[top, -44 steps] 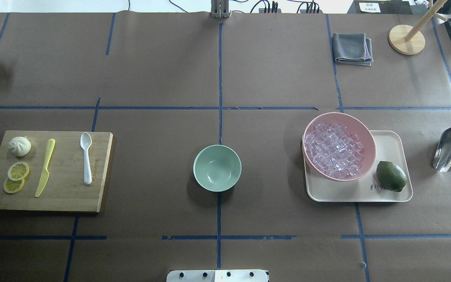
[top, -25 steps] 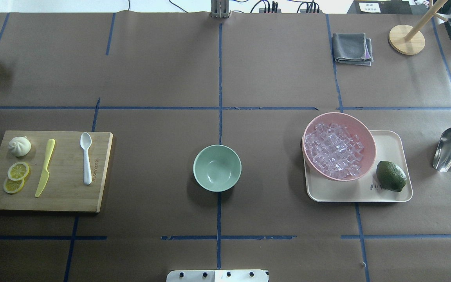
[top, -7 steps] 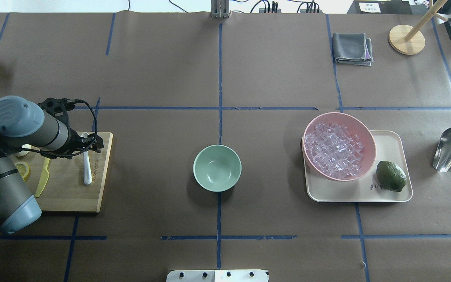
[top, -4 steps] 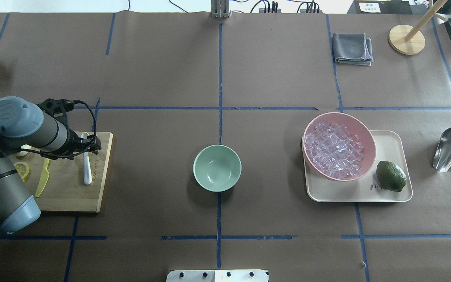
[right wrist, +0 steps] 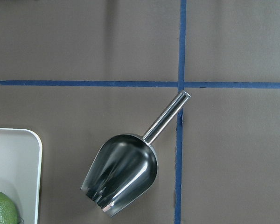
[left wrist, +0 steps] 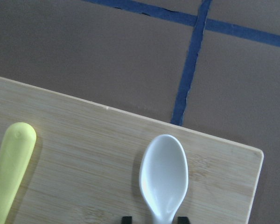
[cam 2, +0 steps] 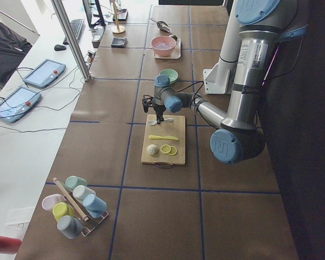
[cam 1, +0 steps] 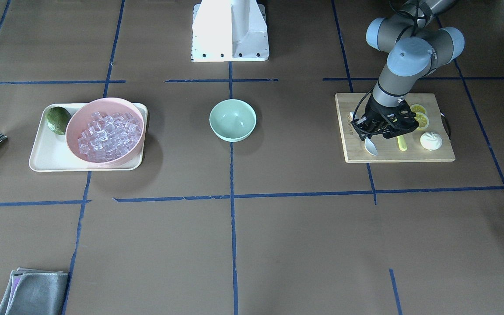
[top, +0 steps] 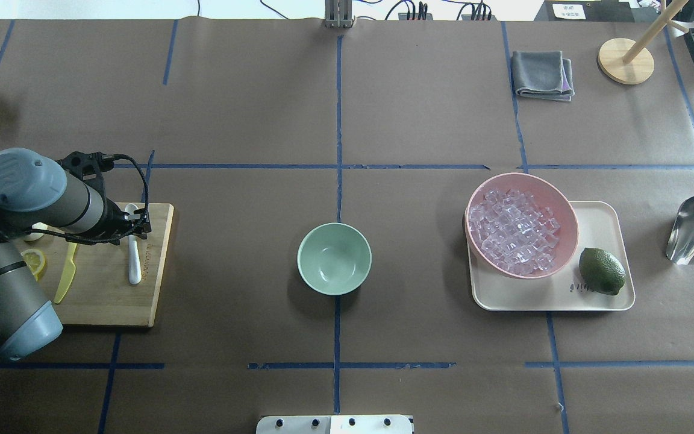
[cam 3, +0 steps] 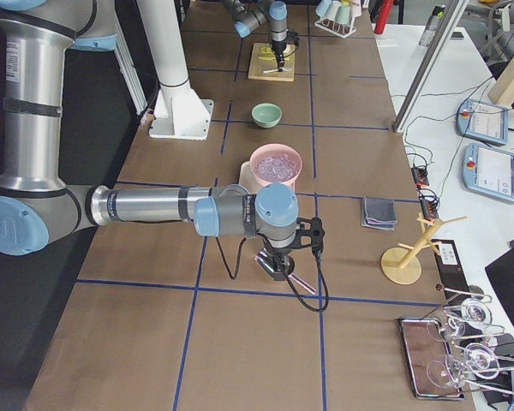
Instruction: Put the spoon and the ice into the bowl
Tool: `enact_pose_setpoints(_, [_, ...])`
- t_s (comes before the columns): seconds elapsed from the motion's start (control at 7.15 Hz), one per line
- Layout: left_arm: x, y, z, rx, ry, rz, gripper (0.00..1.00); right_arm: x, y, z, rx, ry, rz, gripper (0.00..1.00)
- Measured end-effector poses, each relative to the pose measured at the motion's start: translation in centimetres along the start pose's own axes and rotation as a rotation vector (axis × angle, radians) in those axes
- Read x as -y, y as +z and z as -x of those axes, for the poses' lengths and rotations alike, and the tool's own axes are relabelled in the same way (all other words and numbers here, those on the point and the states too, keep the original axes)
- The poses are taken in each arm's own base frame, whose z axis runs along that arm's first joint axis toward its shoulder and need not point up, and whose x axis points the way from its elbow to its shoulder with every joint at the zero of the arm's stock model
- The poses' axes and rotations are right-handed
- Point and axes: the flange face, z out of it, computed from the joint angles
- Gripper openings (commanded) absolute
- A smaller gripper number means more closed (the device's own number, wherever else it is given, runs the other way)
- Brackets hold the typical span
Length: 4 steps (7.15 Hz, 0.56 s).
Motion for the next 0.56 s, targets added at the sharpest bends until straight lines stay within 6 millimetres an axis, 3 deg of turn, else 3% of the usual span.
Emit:
enact_pose_setpoints(0.28, [-0.2,-0.7,-0.3,-0.01,0.004,0.0,0.0,0.0,0.0,0.0,0.001,0.001,0.0,1.0])
enact_pose_setpoints(0.56, [-1.2,-3.7,-1.4,-0.005,0.001,0.041,0.0,0.1,-0.2,0.3,0.005,-0.004,-0.005,1.0])
